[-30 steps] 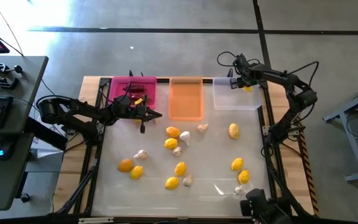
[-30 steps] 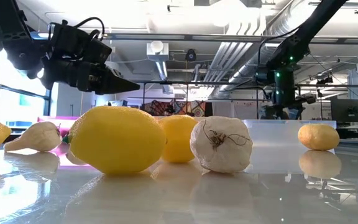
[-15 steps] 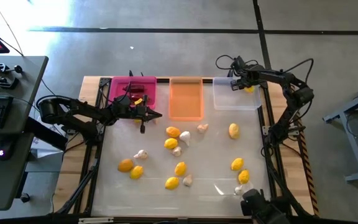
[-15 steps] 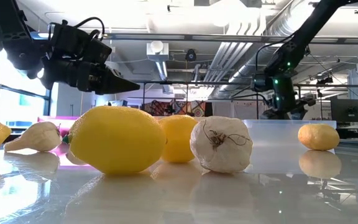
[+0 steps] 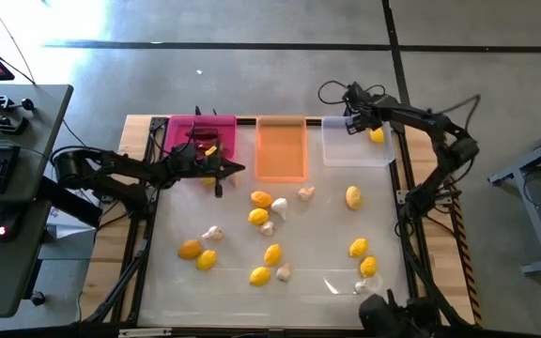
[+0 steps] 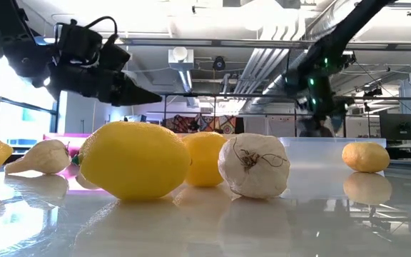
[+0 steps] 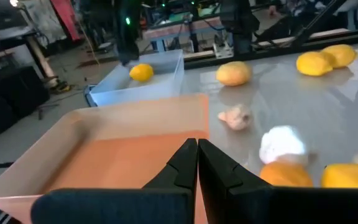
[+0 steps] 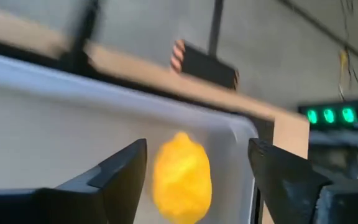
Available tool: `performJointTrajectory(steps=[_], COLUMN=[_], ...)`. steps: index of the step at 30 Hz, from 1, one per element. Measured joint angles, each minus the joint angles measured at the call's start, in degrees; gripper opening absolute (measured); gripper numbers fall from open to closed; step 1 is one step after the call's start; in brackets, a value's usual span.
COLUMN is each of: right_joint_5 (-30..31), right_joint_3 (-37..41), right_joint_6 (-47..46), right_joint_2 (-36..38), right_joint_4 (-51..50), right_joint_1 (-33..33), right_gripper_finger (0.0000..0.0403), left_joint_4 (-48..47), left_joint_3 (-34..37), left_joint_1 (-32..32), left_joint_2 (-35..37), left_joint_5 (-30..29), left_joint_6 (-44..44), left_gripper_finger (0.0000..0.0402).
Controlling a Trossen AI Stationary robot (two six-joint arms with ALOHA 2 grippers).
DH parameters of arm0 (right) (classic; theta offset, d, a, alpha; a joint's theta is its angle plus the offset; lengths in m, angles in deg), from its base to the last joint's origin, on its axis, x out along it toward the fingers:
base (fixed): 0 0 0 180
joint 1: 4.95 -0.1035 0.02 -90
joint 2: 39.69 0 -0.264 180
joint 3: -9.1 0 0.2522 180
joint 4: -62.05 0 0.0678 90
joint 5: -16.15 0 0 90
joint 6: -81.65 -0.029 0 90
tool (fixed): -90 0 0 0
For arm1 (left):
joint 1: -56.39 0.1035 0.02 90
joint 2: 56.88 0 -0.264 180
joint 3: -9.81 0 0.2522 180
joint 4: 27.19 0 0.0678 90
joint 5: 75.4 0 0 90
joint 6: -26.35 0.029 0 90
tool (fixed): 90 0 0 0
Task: Sort produce into baskets
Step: Put the yellow lemon into the transparent bin
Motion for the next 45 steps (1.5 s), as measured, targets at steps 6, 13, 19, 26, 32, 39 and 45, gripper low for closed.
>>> performJointTrajectory(steps=[6,13,19,26,32,39,45], right_joint_5=[-6.7,-15.6,-15.9,-16.7,-16.7,-16.8,-17.3], right_joint_3=[4.7,17.7,26.2,25.5,24.4,23.6,23.6], right_joint_6=[4.2,6.2,6.4,12.7,15.3,16.8,16.8], right_joint_2=[8.9,14.5,17.2,17.5,17.5,17.5,17.5], right_joint_4=[13.9,39.5,57.1,58.0,58.3,58.7,59.4], right_joint_1=[-3.2,-7.7,-12.0,-12.8,-12.4,-10.8,-9.2], right_gripper_finger=[0.0201,0.0057,0.0020,0.0043,0.0044,0.0044,0.0044], left_joint_4=[-19.4,-50.5,-69.6,-90.2,-104.3,-113.9,-116.0], left_joint_3=[-5.8,-16.3,-26.1,-34.6,-38.3,-38.7,-38.8], left_joint_1=[-0.7,-3.9,-7.6,-14.8,-22.8,-31.5,-40.1], left_joint_2=[6.3,13.2,13.6,11.4,10.1,10.0,8.9], left_joint_5=[-4.2,-10.1,-14.8,-15.0,-15.1,-9.4,-8.5], left_joint_6=[0.1,0.9,-4.6,-7.9,-17.7,-39.9,-58.8], left_gripper_finger=[0.0000,0.0000,0.0000,0.0001,0.0024,0.0110,0.0195])
